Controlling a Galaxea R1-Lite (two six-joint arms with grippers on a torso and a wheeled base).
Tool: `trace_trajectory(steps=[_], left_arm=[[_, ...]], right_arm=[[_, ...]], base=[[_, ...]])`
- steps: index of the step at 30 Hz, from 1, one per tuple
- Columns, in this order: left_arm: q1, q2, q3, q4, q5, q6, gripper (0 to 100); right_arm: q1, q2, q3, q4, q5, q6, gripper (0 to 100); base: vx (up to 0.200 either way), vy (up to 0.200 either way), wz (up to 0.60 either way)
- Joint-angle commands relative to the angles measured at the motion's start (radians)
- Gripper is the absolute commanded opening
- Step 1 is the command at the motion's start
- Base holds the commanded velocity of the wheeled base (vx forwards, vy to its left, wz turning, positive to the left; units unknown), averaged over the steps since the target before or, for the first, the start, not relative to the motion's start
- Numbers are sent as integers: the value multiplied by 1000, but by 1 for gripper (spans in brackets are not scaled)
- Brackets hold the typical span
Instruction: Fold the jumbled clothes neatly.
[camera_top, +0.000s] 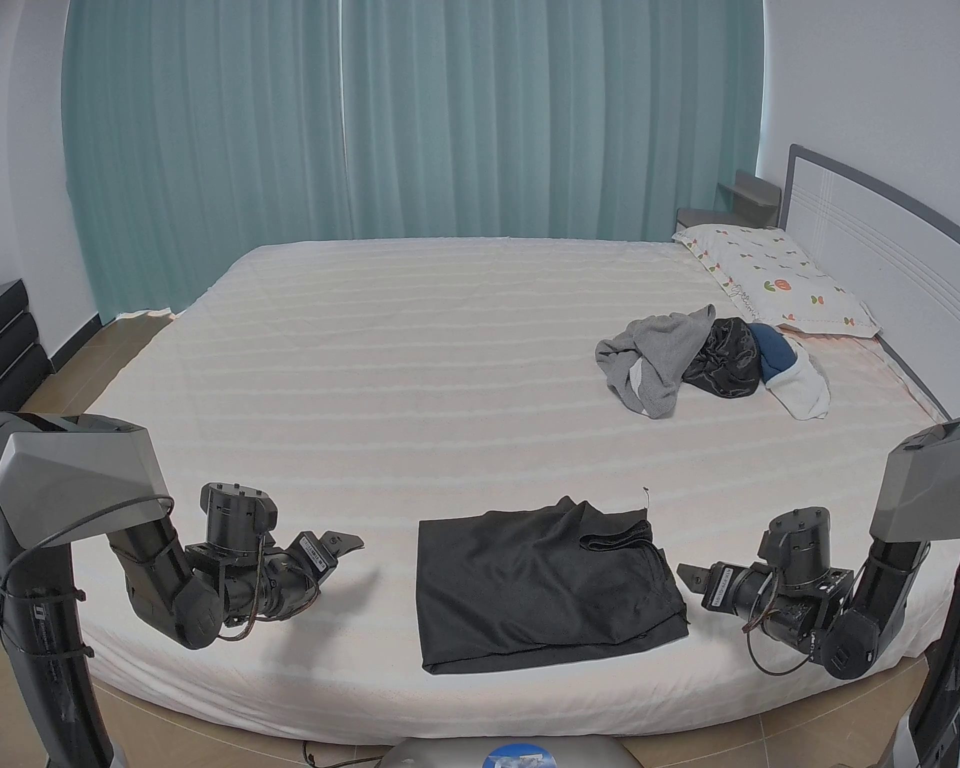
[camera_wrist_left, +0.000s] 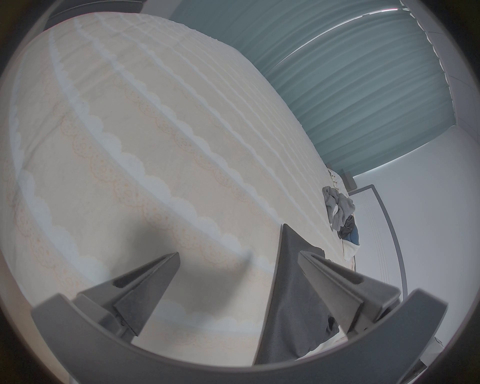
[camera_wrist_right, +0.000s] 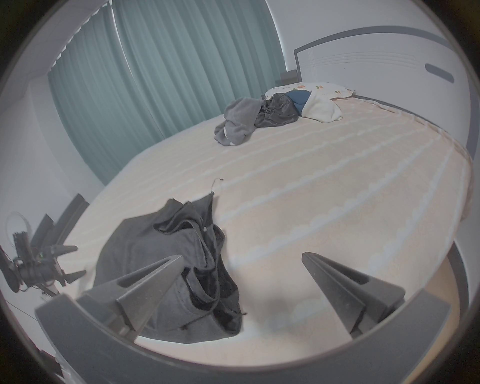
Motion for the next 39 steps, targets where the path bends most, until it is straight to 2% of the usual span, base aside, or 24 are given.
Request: trace_trajectory(steps=[1,3,5,10,15,16,21,39], left_arm=[[0,3,0,0,0,0,100],[0,3,0,0,0,0,100],[0,4,-2,0,0,0,100],[0,7,-2,0,1,0,100],[-1,7,-3,0,1,0,100],[-3,7,-3,0,1,0,100],[-5,9,-2,0,1,0,100],[-6,9,0,0,1,3,100]], right_arm=[[-12,-16,21,-37,77,15,100],[-5,-5,15,-42,111,22,100],[1,30,-28,-39,175,50,100],[-3,62,-92,-30,253,62,100],[3,99,-82,-27,269,64,100],[0,109,-71,-25,264,61,0],[-37,107,-43,-30,264,50,0],[-23,89,30,-31,256,28,0]], base=[[0,0,0],[0,0,0],[0,0,0],[0,0,0],[0,0,0],[0,0,0],[0,0,0],[0,0,0]])
